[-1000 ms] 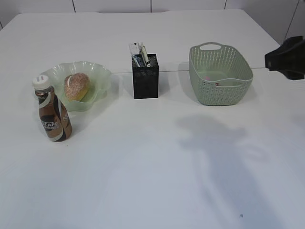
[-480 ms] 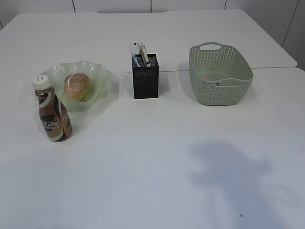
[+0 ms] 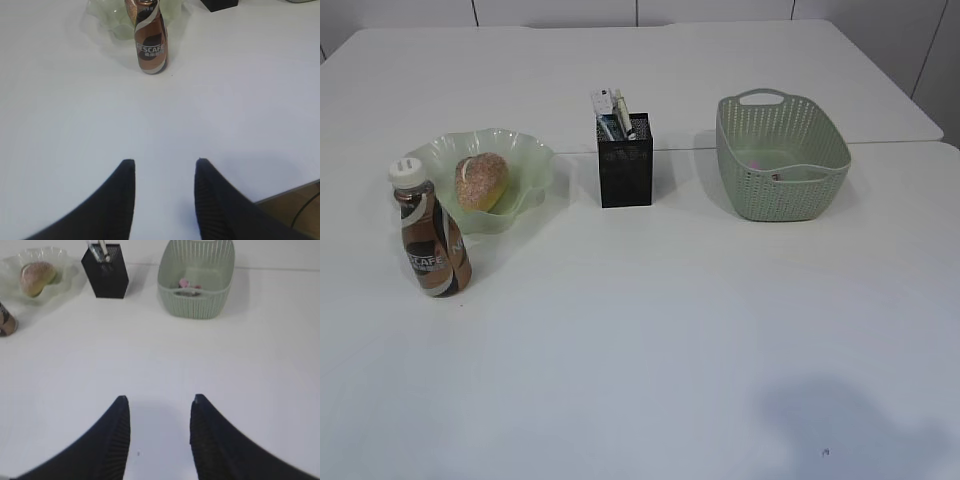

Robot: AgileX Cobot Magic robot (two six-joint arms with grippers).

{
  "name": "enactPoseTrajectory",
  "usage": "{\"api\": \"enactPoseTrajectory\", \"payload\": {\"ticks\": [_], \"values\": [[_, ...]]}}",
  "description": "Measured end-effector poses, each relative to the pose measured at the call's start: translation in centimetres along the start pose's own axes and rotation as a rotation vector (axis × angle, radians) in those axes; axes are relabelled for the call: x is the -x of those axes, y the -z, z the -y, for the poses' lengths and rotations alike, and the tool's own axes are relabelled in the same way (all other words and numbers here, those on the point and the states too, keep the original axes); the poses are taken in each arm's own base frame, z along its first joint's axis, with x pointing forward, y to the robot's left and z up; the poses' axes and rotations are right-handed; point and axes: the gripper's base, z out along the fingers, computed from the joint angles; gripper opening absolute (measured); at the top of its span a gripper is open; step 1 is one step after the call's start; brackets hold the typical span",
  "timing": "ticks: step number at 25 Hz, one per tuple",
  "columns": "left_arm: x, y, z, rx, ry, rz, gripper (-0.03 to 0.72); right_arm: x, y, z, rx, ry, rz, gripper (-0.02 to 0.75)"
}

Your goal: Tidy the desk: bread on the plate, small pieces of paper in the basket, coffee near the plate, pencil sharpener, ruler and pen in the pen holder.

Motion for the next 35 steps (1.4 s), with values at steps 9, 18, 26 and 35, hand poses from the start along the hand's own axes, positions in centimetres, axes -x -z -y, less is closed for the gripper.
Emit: {"api": "enactPoseTrajectory", "payload": {"ticks": [9, 18, 26, 35], "values": [[0.0, 0.0, 0.0, 0.0, 0.0, 0.0, 0.275, -2.9, 2.5, -0.5, 0.058, 0.074, 0.039, 0.331], [0.0, 0.0, 0.0, 0.0, 0.0, 0.0, 0.275, -7.1, 5.8, -0.3, 0.038, 0.115, 0.143, 0.331], [0.0, 0.0, 0.0, 0.0, 0.0, 0.0, 0.274, -10.6, 5.9, -0.1, 0.036, 0.148, 0.179, 0.331], [0.0, 0.0, 0.0, 0.0, 0.0, 0.0, 0.274, -12.1, 2.8, -0.2, 0.072, 0.139, 0.075, 0.331]]}}
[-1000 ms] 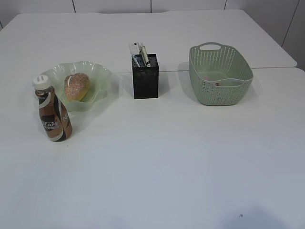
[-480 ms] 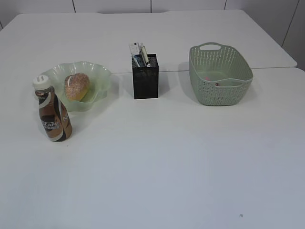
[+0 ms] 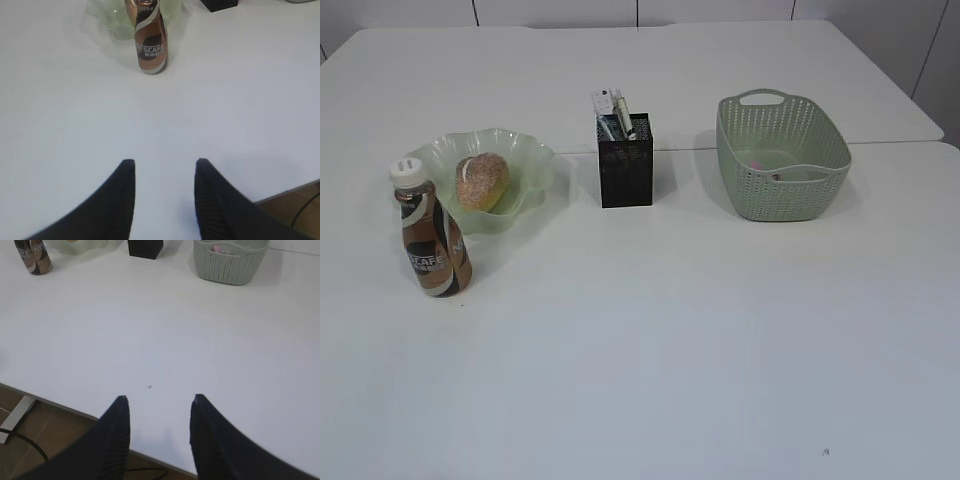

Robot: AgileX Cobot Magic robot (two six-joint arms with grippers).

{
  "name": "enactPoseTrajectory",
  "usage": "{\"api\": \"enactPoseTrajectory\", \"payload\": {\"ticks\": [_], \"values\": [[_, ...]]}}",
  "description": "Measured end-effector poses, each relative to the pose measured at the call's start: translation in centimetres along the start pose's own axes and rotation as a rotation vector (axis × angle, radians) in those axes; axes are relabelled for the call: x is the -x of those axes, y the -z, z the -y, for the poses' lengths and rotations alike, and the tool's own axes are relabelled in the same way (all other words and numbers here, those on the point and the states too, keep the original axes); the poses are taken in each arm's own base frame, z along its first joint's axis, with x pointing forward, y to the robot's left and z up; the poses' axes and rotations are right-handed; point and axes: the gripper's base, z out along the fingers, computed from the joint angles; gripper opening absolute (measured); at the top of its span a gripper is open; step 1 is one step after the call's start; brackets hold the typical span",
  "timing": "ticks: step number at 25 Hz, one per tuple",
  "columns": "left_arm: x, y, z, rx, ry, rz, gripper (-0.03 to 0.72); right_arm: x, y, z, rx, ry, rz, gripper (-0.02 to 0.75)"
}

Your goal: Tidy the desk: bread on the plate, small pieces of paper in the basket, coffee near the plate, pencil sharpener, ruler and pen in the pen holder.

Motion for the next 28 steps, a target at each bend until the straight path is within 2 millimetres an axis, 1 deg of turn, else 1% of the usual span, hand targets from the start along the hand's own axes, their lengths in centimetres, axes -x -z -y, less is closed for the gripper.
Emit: {"api": "enactPoseTrajectory", "payload": {"ticks": [3, 18, 28], "values": [[0.0, 0.0, 0.0, 0.0, 0.0, 0.0, 0.274, -0.22, -0.37, 0.03, 0.001, 0.0, -0.011, 0.331], [0.0, 0.0, 0.0, 0.0, 0.0, 0.0, 0.274, -0.21, -0.37, 0.06, -0.003, 0.004, -0.009, 0.331], [0.0, 0.0, 0.0, 0.0, 0.0, 0.0, 0.274, -0.11, -0.49, -0.03, -0.094, -0.05, -0.007, 0.331]]}}
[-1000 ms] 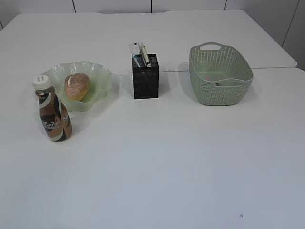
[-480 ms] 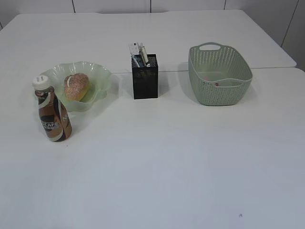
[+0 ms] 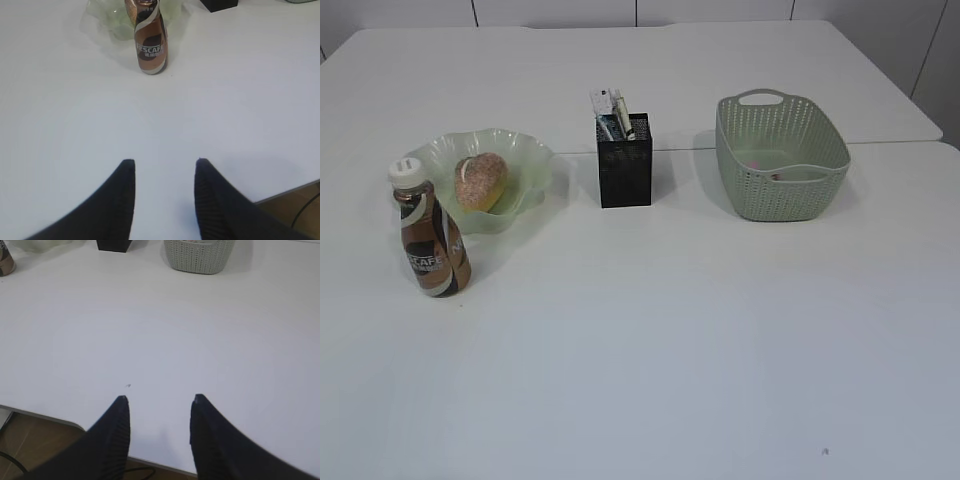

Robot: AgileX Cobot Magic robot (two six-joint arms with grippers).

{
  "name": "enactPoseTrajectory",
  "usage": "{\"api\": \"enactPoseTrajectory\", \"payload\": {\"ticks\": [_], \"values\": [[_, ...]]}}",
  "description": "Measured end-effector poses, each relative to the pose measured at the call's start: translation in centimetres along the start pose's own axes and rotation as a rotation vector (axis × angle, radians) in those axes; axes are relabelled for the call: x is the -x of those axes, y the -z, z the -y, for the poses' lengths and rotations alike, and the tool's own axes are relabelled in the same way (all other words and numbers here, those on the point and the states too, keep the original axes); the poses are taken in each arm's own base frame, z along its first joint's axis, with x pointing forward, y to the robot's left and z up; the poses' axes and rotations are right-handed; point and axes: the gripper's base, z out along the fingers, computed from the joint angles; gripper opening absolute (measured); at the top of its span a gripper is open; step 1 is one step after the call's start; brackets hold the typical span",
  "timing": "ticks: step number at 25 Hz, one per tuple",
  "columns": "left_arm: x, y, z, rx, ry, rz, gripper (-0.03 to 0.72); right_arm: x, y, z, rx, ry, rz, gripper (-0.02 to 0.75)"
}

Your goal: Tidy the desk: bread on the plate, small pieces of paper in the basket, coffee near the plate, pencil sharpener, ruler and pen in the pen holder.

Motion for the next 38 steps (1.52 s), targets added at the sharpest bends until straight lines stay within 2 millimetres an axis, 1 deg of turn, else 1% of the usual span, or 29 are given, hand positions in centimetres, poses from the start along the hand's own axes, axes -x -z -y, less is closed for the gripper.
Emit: {"api": "enactPoseTrajectory", "payload": {"ticks": [10, 38], "values": [[0.05, -0.09, 0.05, 0.066, 0.038, 0.0, 0.274, 0.0, -0.01, 0.01, -0.008, -0.003, 0.0, 0.331], [0.06, -0.1, 0.05, 0.069, 0.04, -0.001, 0.274, 0.03, -0.01, 0.01, -0.008, -0.003, 0.002, 0.331]]}}
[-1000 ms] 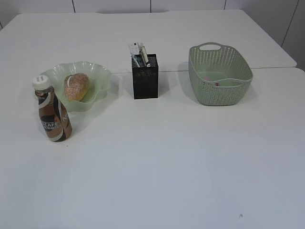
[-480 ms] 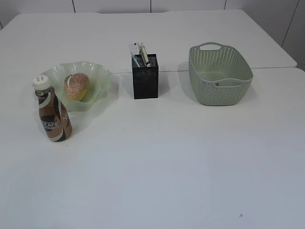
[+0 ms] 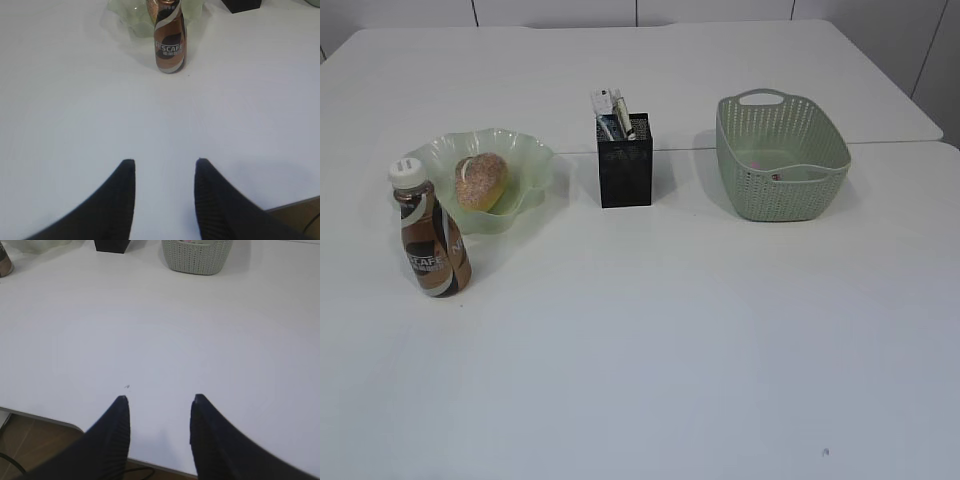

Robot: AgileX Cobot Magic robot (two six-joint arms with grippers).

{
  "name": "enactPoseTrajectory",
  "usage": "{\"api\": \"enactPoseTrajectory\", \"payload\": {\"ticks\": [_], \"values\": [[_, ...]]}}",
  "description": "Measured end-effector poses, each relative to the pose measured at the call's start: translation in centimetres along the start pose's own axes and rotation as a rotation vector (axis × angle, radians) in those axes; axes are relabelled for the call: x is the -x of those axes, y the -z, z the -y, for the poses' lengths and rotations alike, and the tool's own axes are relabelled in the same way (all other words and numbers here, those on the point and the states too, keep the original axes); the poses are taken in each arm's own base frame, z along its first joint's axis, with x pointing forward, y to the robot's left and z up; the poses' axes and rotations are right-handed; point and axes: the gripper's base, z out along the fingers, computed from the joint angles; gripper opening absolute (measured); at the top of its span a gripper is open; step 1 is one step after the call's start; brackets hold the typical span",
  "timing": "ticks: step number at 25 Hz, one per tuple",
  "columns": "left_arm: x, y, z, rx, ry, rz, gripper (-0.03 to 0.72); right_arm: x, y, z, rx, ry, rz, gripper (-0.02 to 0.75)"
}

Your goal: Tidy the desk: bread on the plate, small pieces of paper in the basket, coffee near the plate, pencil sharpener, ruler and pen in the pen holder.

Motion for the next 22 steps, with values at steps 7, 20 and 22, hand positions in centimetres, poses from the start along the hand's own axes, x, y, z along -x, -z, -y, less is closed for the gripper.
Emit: {"api": "enactPoseTrajectory", "payload": {"ticks": [7, 20, 22], "values": [[0.0, 0.0, 0.0, 0.0, 0.0, 0.0, 0.274, 0.0, 0.0, 0.0, 0.0, 0.0, 0.0, 0.331], [0.0, 0.0, 0.0, 0.0, 0.0, 0.0, 0.274, 0.0, 0.0, 0.0, 0.0, 0.001, 0.0, 0.331], [0.0, 0.0, 0.0, 0.0, 0.0, 0.0, 0.274, 0.0, 0.0, 0.0, 0.0, 0.001, 0.0, 0.331]]}}
